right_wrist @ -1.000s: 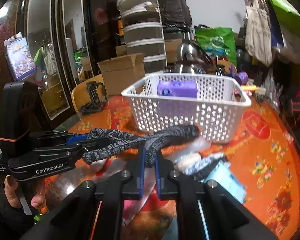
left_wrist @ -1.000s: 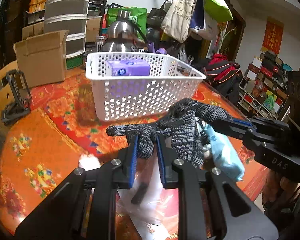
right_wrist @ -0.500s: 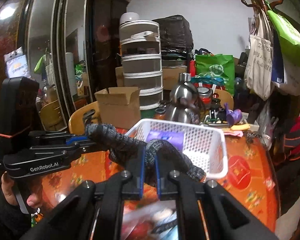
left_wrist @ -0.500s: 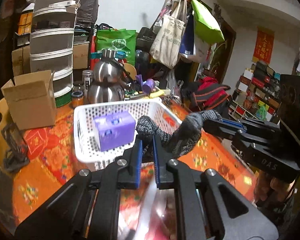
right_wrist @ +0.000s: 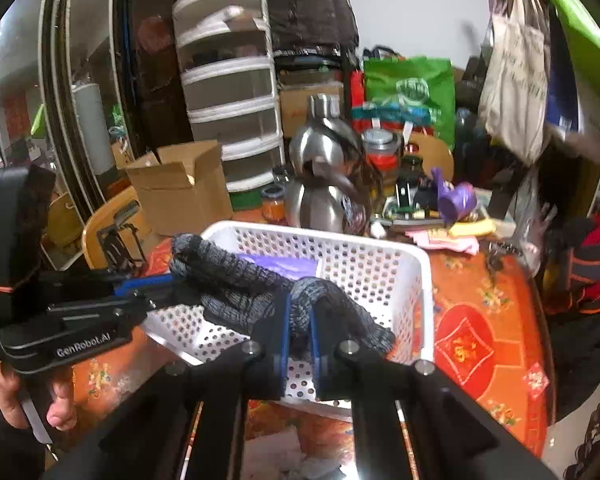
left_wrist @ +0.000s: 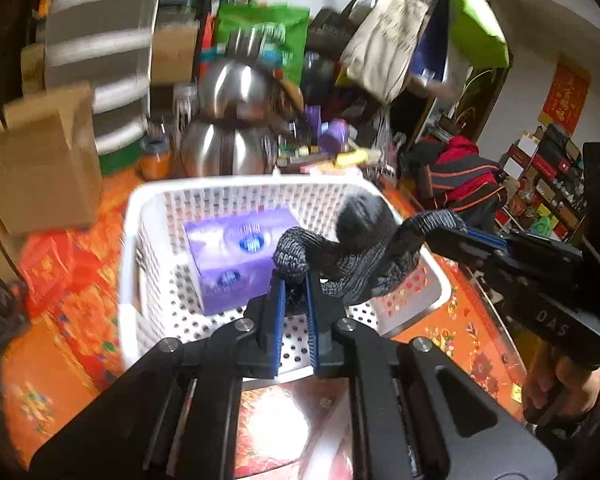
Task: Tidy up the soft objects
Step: 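Lift the black knit glove into the white basket and release it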
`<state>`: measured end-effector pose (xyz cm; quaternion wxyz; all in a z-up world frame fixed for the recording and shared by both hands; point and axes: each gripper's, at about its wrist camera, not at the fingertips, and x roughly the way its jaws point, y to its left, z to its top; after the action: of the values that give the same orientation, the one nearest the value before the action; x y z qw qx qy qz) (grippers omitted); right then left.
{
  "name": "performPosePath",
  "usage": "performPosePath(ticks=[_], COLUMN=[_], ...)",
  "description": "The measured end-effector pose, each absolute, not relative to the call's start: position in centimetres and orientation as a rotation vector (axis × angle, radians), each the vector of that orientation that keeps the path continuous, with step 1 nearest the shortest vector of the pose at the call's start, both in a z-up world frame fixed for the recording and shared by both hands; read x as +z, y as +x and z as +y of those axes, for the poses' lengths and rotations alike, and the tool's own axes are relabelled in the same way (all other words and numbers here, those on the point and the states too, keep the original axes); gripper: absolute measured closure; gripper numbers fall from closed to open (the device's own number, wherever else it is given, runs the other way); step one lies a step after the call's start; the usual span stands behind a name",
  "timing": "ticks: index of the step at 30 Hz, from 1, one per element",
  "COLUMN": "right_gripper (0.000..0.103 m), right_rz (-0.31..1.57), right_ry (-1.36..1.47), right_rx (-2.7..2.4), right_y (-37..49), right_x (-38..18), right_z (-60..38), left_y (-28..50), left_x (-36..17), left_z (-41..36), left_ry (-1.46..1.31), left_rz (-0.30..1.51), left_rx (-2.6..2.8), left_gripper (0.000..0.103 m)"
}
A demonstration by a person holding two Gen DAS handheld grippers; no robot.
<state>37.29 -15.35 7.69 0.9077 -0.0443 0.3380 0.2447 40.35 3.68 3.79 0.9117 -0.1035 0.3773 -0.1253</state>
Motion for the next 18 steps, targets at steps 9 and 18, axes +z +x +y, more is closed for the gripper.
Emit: performPosePath(ticks=[9,18], right_gripper=[0.075,0.023], right_rz=[0.754,0.7], right_ry=[-0.046,-0.007], right_rx=[0.471,0.429], right_y=[39.4,38.5], right_x=[3.0,2.4], right_z=[-15.6,-17.1], left_y=[41.3,39.7], left_x=[-0.6,-0.8], left_z=[4.3,6.7], left_ry=[-0.197,-0.181], left_rz=[0.799,0.753], left_rx=[-0.173,-0.069], left_gripper=[0.018,0.013])
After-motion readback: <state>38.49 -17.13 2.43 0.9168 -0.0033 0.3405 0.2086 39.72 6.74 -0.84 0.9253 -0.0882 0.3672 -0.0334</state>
